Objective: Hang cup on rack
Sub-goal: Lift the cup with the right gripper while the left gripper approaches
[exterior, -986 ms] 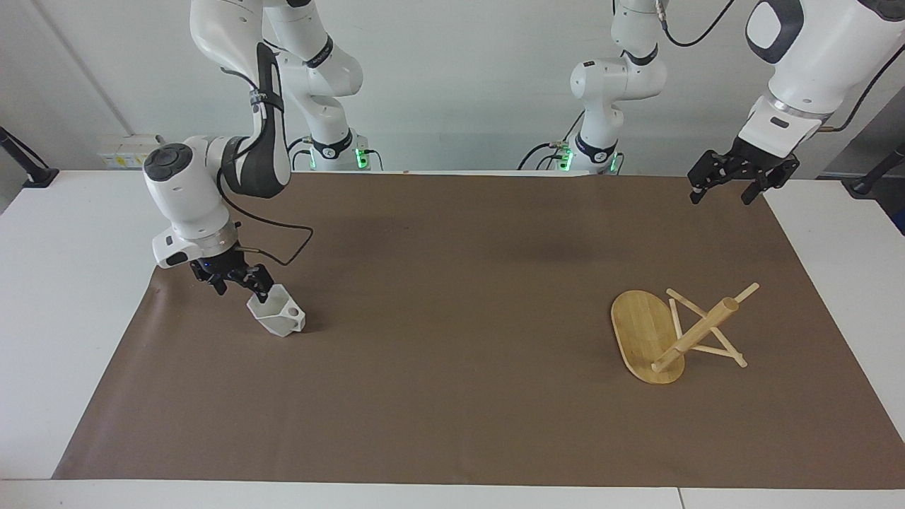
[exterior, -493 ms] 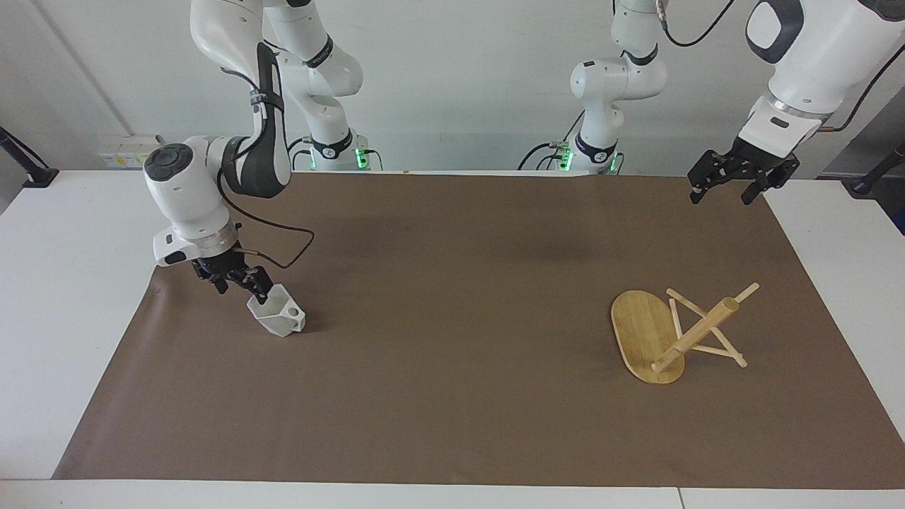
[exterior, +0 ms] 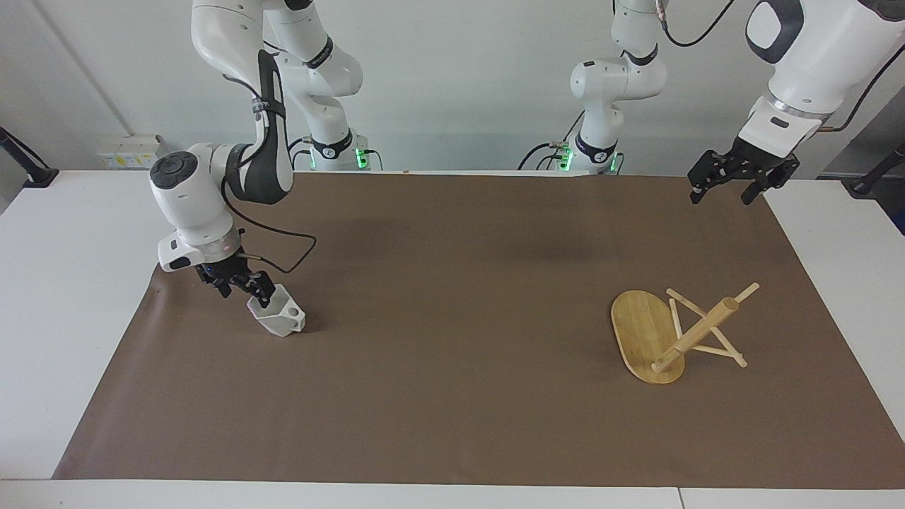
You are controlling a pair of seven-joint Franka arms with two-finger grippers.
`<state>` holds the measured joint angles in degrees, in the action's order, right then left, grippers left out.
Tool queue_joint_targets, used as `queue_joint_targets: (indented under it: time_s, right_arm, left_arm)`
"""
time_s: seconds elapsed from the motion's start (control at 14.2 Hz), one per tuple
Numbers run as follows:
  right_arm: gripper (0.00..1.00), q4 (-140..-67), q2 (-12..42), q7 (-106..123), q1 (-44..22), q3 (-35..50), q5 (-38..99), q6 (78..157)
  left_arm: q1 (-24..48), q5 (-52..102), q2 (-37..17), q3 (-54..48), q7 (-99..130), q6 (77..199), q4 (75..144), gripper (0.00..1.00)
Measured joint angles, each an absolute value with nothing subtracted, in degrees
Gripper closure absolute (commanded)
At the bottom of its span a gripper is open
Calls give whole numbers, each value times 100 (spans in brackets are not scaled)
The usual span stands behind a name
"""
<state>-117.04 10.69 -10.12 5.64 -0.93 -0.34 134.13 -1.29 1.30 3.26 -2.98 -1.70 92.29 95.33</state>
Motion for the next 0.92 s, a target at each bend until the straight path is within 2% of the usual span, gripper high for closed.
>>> queue_joint_targets:
  time_s: [0.14, 0.28, 0.35, 0.63, 0.92]
  right_arm:
    - [31, -11705, 1069, -1013, 563, -91, -34, 13413]
    - [54, -11705, 1069, -1013, 561, -75, -34, 13413]
    - [60, -11705, 1069, -1013, 560, -64, -34, 13413]
    - [80, -11706, 1069, -1013, 558, -51, -34, 13413]
    - [93, -11705, 1069, -1013, 557, -51, -34, 13414]
  left_arm:
    - [-129, 130, 326, -299, -170, 9229, 9533, 0]
    - [-129, 130, 326, -299, -170, 9229, 9533, 0]
    - [-129, 130, 326, -300, -170, 9229, 9533, 0]
    - [-129, 130, 326, -300, -165, 9229, 9533, 0]
    - [-129, 130, 326, -306, -158, 9215, 9533, 0]
